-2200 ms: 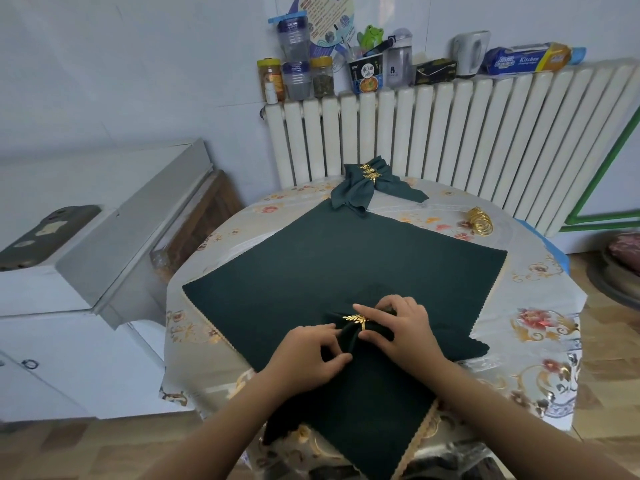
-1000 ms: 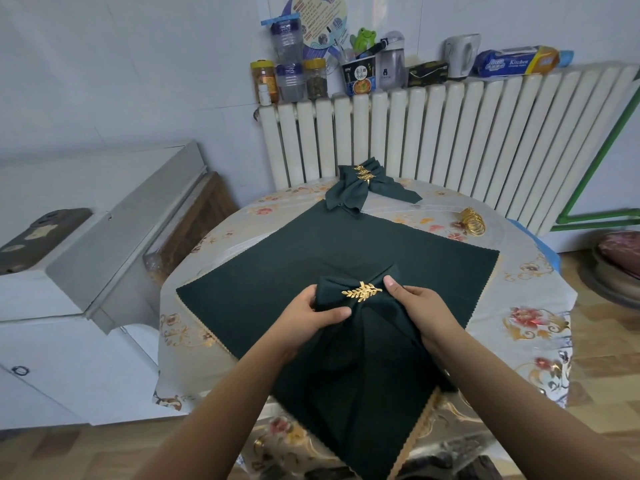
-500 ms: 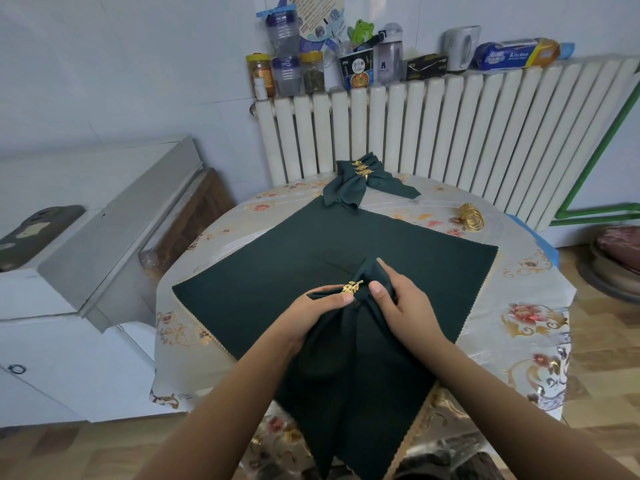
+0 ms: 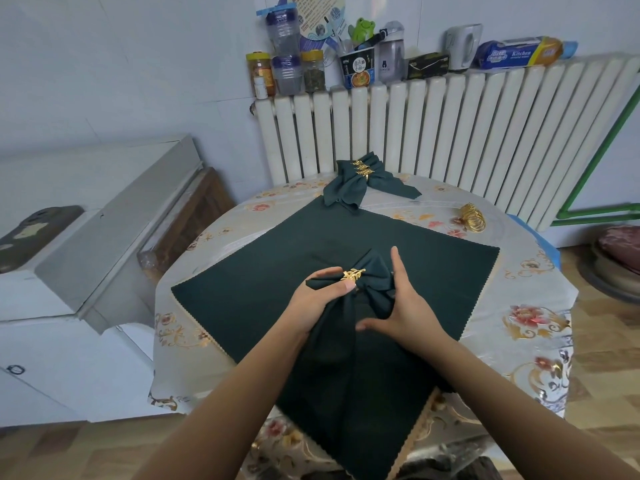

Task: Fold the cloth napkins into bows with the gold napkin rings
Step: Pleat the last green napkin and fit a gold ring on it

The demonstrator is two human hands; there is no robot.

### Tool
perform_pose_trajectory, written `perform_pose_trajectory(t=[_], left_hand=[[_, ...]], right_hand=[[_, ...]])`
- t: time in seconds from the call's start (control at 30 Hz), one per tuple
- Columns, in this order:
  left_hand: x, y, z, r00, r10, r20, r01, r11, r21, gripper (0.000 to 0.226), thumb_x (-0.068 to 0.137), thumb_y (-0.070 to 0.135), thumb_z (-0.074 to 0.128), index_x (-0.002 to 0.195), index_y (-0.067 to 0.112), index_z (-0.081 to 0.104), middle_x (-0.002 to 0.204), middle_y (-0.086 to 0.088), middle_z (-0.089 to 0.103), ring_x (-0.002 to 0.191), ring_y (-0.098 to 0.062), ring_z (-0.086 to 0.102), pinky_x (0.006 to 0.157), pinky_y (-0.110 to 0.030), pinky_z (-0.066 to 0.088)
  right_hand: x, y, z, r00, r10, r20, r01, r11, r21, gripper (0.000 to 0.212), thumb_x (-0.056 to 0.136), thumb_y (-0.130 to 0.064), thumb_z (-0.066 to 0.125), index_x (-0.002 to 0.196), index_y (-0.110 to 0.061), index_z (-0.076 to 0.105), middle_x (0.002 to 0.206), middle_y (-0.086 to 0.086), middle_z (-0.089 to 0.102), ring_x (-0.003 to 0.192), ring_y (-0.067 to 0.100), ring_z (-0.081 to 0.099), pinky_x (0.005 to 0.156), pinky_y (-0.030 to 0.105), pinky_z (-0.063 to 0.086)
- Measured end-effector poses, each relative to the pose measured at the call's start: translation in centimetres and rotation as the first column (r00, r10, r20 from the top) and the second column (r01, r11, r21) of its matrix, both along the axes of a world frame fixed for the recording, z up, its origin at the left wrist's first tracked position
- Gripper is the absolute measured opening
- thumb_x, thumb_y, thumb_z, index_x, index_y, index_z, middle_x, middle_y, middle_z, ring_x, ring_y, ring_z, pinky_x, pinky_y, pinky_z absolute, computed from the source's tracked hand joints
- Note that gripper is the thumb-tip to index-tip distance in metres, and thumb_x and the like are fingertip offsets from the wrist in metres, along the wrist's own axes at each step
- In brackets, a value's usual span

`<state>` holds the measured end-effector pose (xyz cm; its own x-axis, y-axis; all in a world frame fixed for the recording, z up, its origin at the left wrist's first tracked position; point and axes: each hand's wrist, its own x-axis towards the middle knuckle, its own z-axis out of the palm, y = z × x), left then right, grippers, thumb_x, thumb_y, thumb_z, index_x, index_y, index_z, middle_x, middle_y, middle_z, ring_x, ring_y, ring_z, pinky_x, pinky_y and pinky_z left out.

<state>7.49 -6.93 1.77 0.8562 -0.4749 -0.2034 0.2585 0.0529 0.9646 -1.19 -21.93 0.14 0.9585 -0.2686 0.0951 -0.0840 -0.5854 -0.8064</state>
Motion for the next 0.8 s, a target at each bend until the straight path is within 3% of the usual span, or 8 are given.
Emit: perform_pose_trajectory(t=[0.1, 0.2, 0.27, 0.3, 0.37, 0.5, 0.6, 0.8], left_hand=[[0.5, -0.5, -0.2, 1.0, 0.002, -0.01, -0.002, 1.0, -0.005, 0.035, 0.078, 0.009, 0.074, 0.112, 0.013, 0.064, 0.093, -0.001, 0.073, 0.08, -0.009, 0.07, 0.062, -0.017, 0.052], [1.3, -0.6, -0.2, 0.998, -0.057, 0.021, 0.056, 0.998, 0.043, 0.038, 0.077, 0.013, 0.076, 0.113, 0.018, 0.064, 0.106, -0.002, 0.071, 0.09, -0.01, 0.069, 0.07, -0.019, 0.052], [1.7, -0.7, 0.2, 0.99, -0.113, 0.082, 0.103, 0.988, 0.112, 0.041, 0.075, 0.017, 0.079, 0.113, 0.024, 0.064, 0.107, 0.004, 0.07, 0.092, -0.007, 0.068, 0.072, -0.018, 0.052], [2.5, -1.4, 0.2, 0.983, -0.145, 0.111, 0.129, 0.982, 0.14, 0.044, 0.073, 0.02, 0.08, 0.113, 0.026, 0.063, 0.108, 0.007, 0.069, 0.093, -0.006, 0.067, 0.073, -0.018, 0.051], [3.4, -1.9, 0.3, 0.977, -0.17, 0.128, 0.147, 0.973, 0.177, 0.049, 0.072, 0.023, 0.081, 0.116, 0.029, 0.061, 0.11, 0.008, 0.067, 0.096, -0.007, 0.066, 0.076, -0.019, 0.051], [6.1, -3.4, 0.6, 0.986, -0.163, 0.036, 0.155, 0.975, 0.159, 0.042, 0.077, 0.018, 0.077, 0.116, 0.021, 0.063, 0.109, 0.0, 0.069, 0.096, -0.015, 0.068, 0.081, -0.028, 0.054], [8.0, -4.3, 0.6, 0.99, -0.127, -0.069, 0.135, 0.981, 0.139, 0.018, 0.086, 0.012, 0.067, 0.104, 0.013, 0.067, 0.09, 0.002, 0.074, 0.082, -0.011, 0.071, 0.067, -0.023, 0.055], [14.3, -8.1, -0.4, 0.994, -0.098, -0.046, 0.107, 0.959, 0.263, 0.038, 0.079, 0.008, 0.074, 0.114, 0.016, 0.064, 0.107, -0.007, 0.068, 0.096, -0.021, 0.066, 0.076, -0.032, 0.056]], right_hand=[[0.0, -0.3, 0.4, 1.0, -0.01, 0.005, 0.01, 0.998, 0.054, 0.119, 0.072, -0.041, 0.077, 0.147, -0.03, -0.015, 0.132, -0.014, 0.04, 0.117, 0.006, 0.047, 0.088, 0.021, 0.038], [0.6, -1.3, 1.0, 0.998, -0.055, -0.008, 0.056, 0.981, 0.183, 0.072, 0.092, -0.044, 0.049, 0.15, -0.027, 0.012, 0.128, -0.018, 0.036, 0.116, 0.004, 0.044, 0.094, 0.023, 0.034], [1.5, -2.5, 1.6, 0.998, -0.045, -0.052, 0.058, 0.956, 0.287, 0.042, 0.095, -0.047, 0.043, 0.133, -0.03, 0.048, 0.123, -0.019, 0.051, 0.115, 0.004, 0.049, 0.098, 0.025, 0.037], [2.5, -3.6, 1.9, 0.997, -0.017, -0.07, 0.039, 0.949, 0.314, 0.03, 0.094, -0.045, 0.045, 0.115, -0.029, 0.061, 0.111, -0.017, 0.061, 0.106, 0.007, 0.056, 0.091, 0.025, 0.041], [3.8, -4.4, 2.4, 0.997, 0.003, -0.075, 0.021, 0.949, 0.314, 0.017, 0.093, -0.035, 0.054, 0.095, -0.023, 0.067, 0.092, -0.009, 0.069, 0.091, 0.011, 0.064, 0.079, 0.024, 0.046], [7.3, -6.4, 1.9, 0.982, -0.167, -0.082, 0.186, 0.89, 0.416, 0.014, 0.09, -0.022, 0.061, 0.093, -0.011, 0.068, 0.093, 0.006, 0.071, 0.088, 0.022, 0.066, 0.081, 0.034, 0.052], [9.8, -8.1, 1.1, 0.952, -0.282, -0.121, 0.305, 0.824, 0.477, 0.018, 0.088, -0.026, 0.064, 0.095, -0.009, 0.065, 0.097, 0.008, 0.07, 0.089, 0.023, 0.065, 0.08, 0.035, 0.053], [16.2, -11.9, 0.1, 0.903, -0.405, -0.145, 0.429, 0.827, 0.364, 0.026, 0.088, -0.035, 0.063, 0.097, -0.011, 0.059, 0.097, 0.001, 0.061, 0.089, 0.017, 0.056, 0.077, 0.029, 0.041]])
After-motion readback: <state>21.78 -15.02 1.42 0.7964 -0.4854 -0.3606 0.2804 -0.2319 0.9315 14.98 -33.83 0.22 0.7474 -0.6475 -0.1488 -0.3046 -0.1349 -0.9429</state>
